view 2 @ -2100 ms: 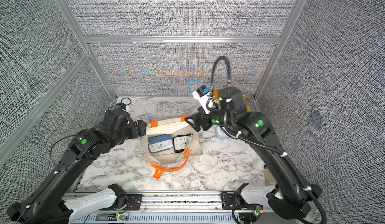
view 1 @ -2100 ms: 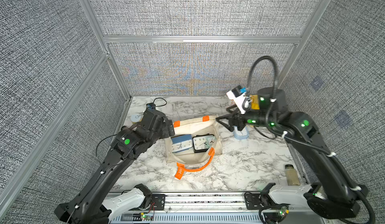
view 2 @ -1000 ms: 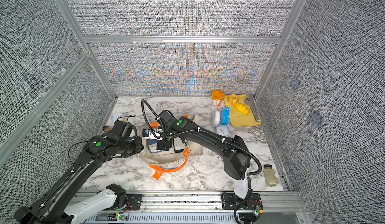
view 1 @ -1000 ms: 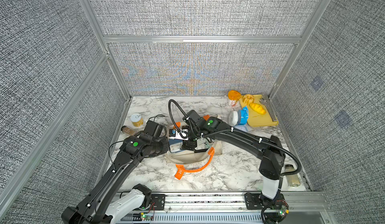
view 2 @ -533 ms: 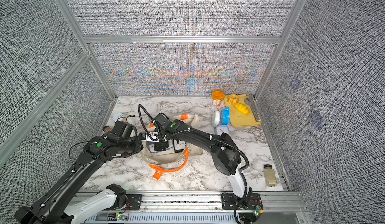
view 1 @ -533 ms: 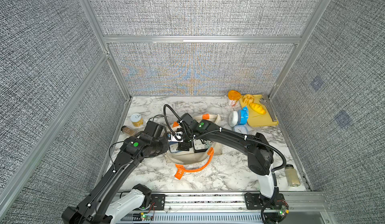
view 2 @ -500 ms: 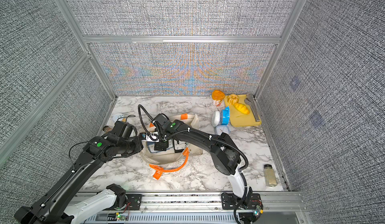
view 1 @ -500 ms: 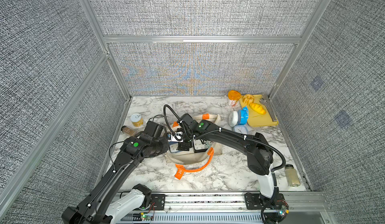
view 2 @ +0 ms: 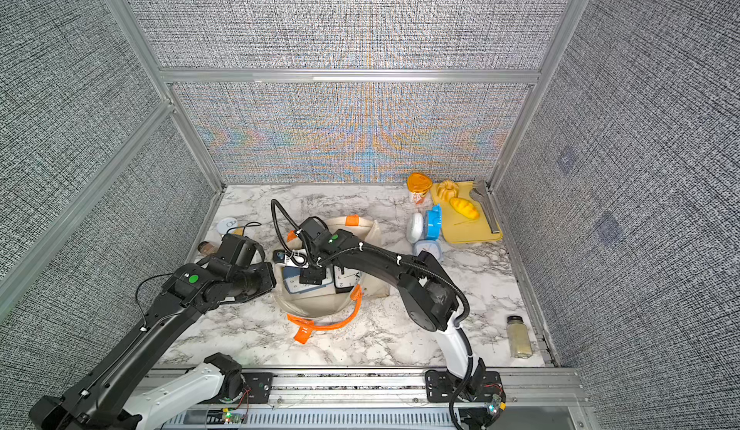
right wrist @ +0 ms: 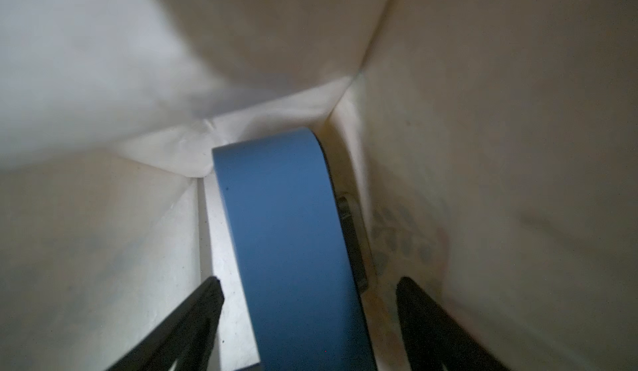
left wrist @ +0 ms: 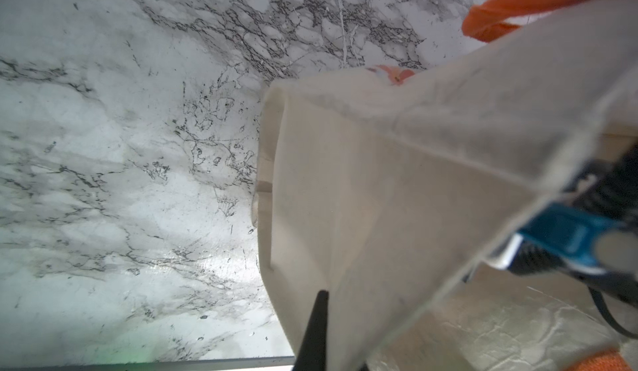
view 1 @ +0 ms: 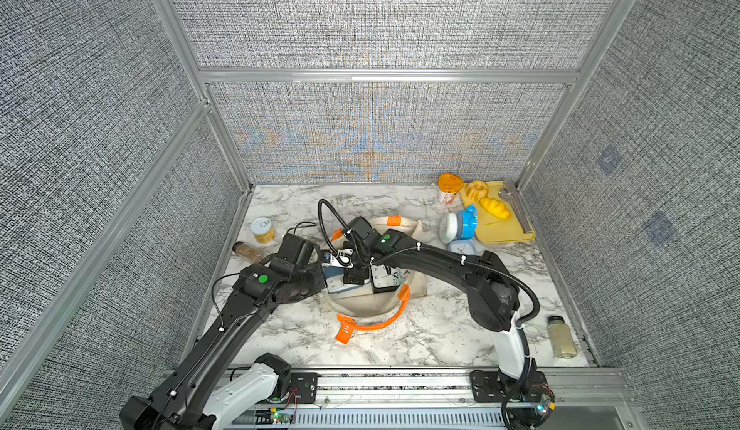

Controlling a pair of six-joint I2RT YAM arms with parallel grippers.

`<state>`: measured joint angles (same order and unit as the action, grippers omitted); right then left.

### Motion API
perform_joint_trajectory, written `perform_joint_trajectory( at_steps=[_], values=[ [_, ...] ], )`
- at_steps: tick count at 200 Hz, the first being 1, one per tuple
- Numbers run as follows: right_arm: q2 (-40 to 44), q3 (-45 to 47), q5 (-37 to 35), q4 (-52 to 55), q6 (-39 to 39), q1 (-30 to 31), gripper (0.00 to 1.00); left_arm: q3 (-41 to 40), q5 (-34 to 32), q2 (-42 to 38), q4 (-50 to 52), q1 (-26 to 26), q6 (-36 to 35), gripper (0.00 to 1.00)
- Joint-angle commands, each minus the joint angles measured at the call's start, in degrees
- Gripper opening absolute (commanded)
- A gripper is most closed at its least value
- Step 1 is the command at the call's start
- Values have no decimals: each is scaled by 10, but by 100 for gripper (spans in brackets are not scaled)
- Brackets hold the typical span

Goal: Take the alarm clock out of the canvas bag
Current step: Pick up the alarm from the canvas bag.

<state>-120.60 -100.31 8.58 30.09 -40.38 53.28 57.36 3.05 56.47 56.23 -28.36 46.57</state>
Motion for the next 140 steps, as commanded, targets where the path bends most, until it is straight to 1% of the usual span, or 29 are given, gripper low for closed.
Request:
perform_joint_trajectory(
  at_steps=[1,23,54,74,102,121,140],
  values=[
    [-3,1,16,-12,7,-1,81,-1,6,0,10,0,2,0],
    [-4,2,16,-12,23,-1,79,-1,8,1,9,1,1,0],
    [2,12,20,-8,27,2,70,-1,10,1,7,0,2,0],
    [5,20,21,-6,29,2,68,-2,10,0,6,1,2,0],
    [10,27,17,-5,30,4,61,-3,12,-1,5,0,2,0],
    [10,30,11,-12,35,6,51,-7,13,-3,2,0,3,0],
    [6,33,9,-14,39,5,48,-9,15,-5,-2,0,3,0]
  ],
)
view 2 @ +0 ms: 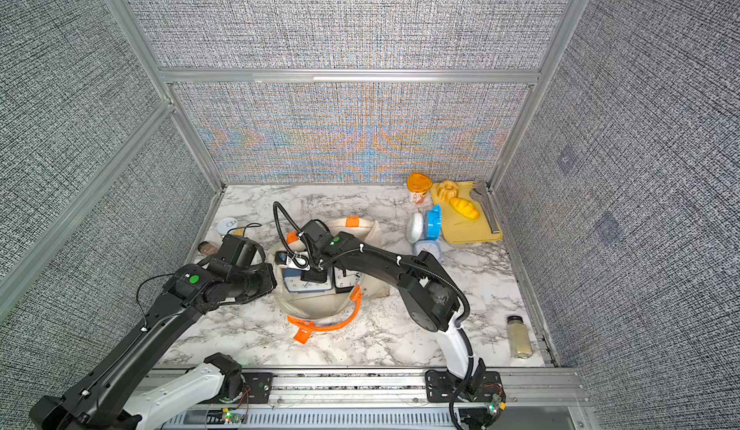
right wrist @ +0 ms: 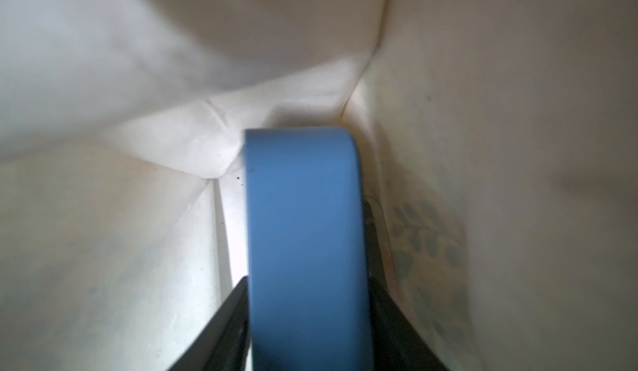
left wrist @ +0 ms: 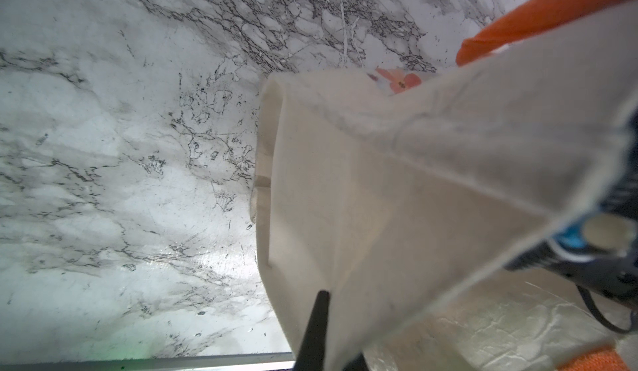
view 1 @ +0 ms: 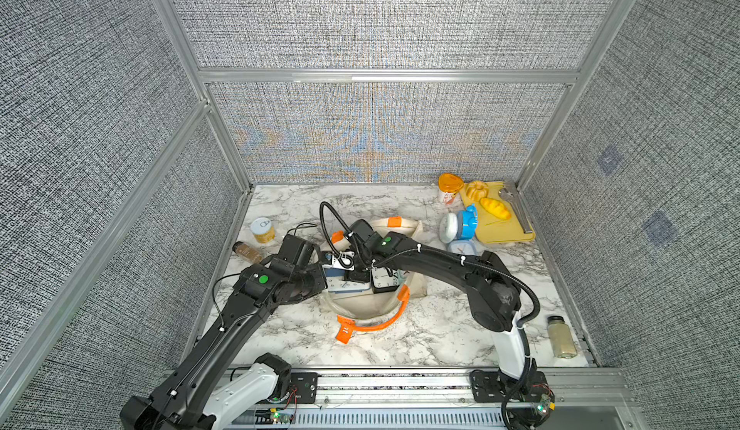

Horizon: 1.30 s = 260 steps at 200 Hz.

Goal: Take the alarm clock out of the canvas bag
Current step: Pick up the alarm from the canvas bag.

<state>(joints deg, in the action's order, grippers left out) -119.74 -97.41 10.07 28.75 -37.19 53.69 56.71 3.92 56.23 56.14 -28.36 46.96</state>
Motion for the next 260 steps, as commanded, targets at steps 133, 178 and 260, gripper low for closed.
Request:
perform_joint_trajectory(
  at_steps=[133,178,260],
  values=[
    [69,-40,-31,57,14,13,31,0,1,-10,-5,1,0,0],
    [132,-34,-36,87,9,25,30,6,-1,-19,-9,0,4,0],
    [269,-35,-55,160,11,29,29,26,-16,-21,-6,0,-6,0]
  ],
)
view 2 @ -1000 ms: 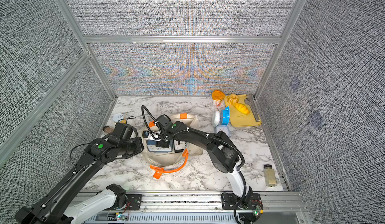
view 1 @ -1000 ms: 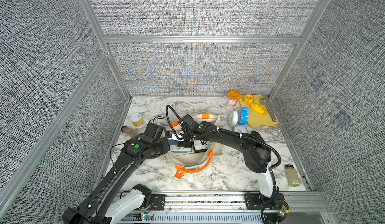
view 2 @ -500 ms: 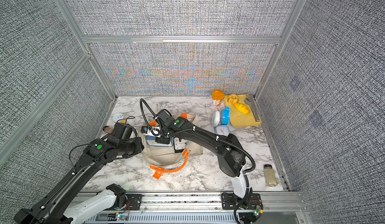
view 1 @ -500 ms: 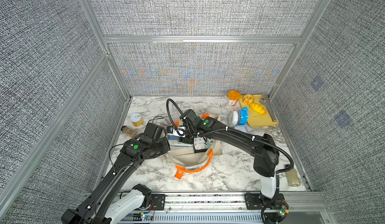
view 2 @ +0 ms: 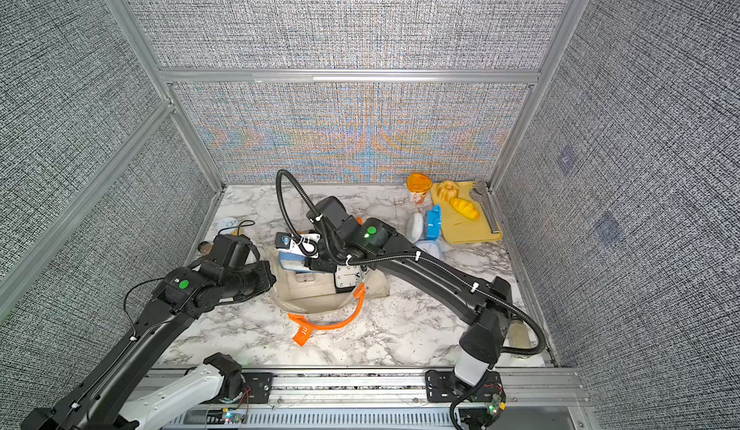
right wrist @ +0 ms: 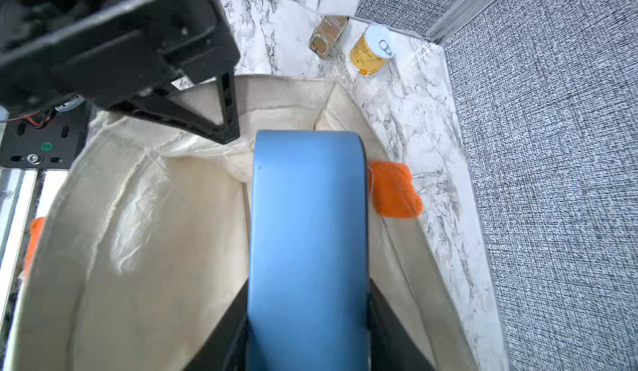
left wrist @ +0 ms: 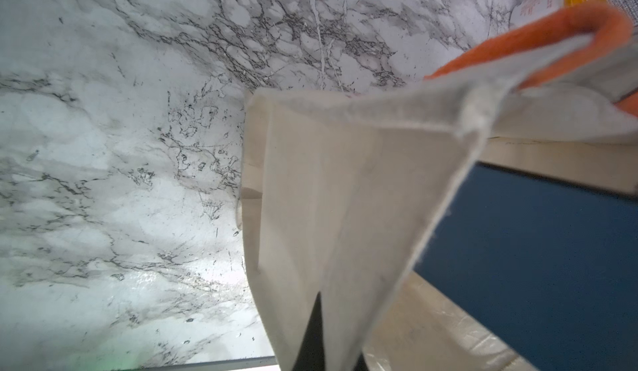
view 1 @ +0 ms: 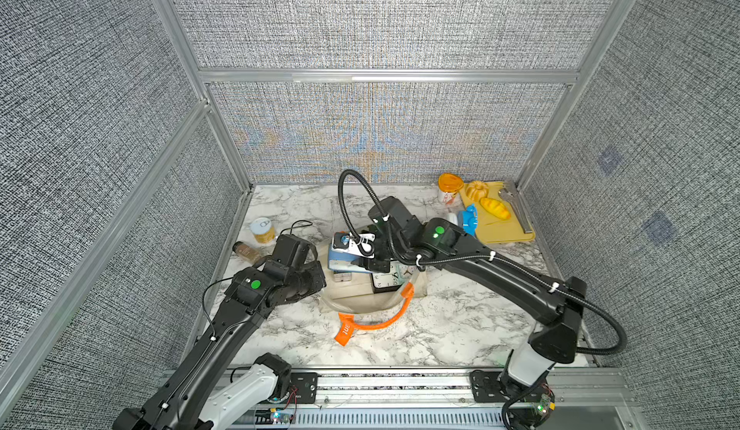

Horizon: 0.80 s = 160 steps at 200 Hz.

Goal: Take the alarm clock out of the canvas bag
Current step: Pick up the alarm from the canvas bag.

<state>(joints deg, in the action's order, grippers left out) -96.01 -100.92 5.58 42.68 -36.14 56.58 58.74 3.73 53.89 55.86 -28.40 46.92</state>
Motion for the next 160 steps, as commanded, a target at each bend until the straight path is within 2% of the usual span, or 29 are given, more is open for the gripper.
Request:
perform_joint_trajectory(
  at_steps=[1,26,73,105,131,160],
  values=[
    [34,0,-11,21,2,0,29,6,-14,2,-3,0,-6,0],
    [79,3,-27,27,12,0,29,10,-14,6,-4,1,-9,0],
    [151,9,-122,24,70,-22,25,27,-16,22,-6,1,-16,0],
    [202,38,-174,45,170,-75,24,47,-19,34,-10,1,-38,1],
    [250,89,-184,66,261,-127,24,72,-28,46,-7,0,-67,1],
    [286,154,-189,81,324,-181,24,78,-43,46,-10,1,-107,2]
  ],
)
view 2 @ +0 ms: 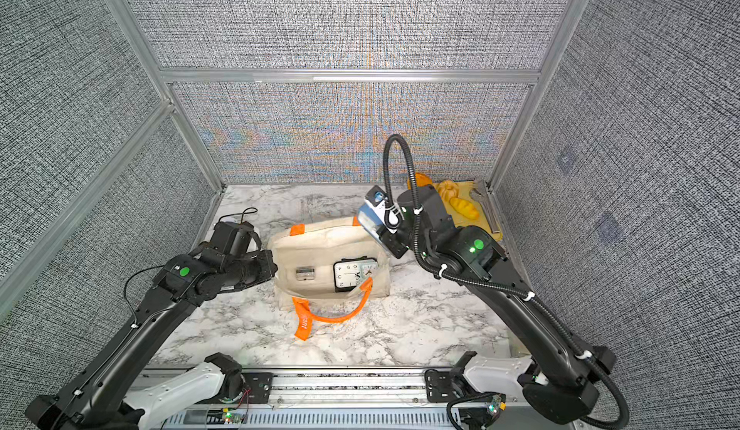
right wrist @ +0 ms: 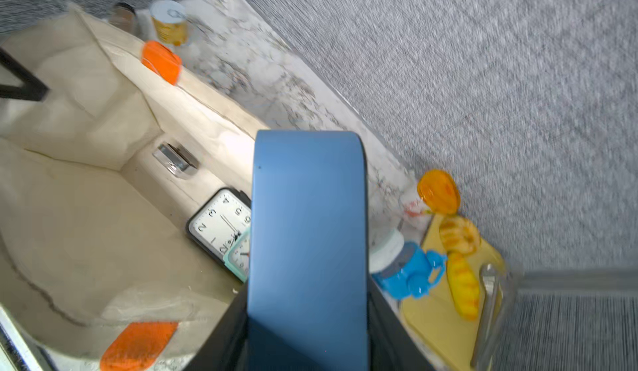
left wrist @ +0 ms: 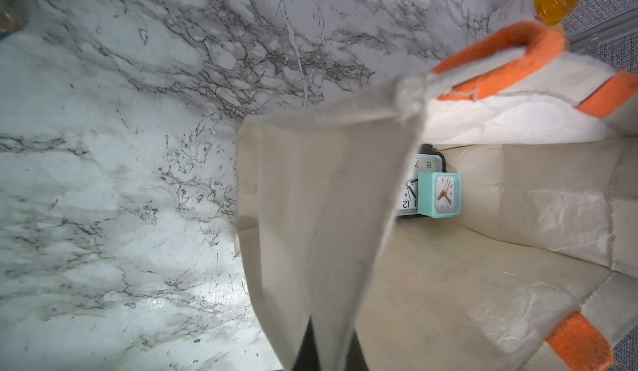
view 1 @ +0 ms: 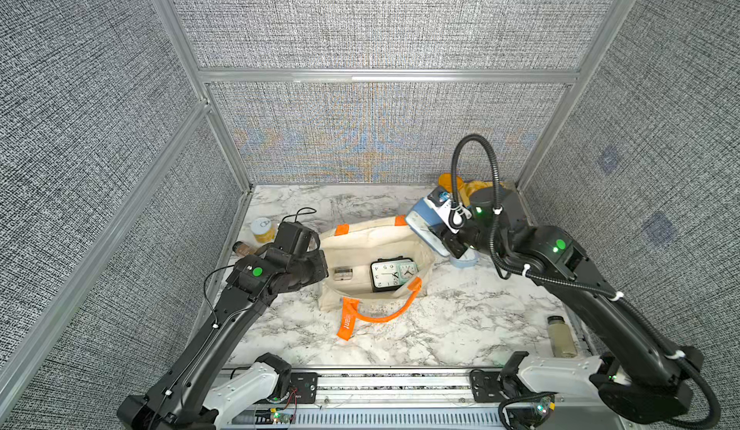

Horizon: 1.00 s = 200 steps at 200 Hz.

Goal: Take the alarm clock out of the canvas bag
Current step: Pick up the alarm from the canvas bag, then place the alarm at the center of the board.

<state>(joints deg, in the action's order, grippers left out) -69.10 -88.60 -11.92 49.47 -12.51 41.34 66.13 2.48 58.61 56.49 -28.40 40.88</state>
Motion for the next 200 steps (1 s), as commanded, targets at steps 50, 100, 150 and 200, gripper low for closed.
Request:
perform_joint_trajectory(
  at_steps=[50,100,150,200],
  values=[
    [2,69,-8,-7,142,-98,24,-14,-101,-27,8,3,-21,1],
    [-92,61,-10,-76,194,-132,24,-22,-102,-20,29,28,-14,2],
    [-203,59,-34,-144,217,-145,24,-25,-86,-19,9,55,-37,3],
    [-307,31,-69,-159,249,-144,24,-16,-93,-10,-3,55,-60,4]
  ],
)
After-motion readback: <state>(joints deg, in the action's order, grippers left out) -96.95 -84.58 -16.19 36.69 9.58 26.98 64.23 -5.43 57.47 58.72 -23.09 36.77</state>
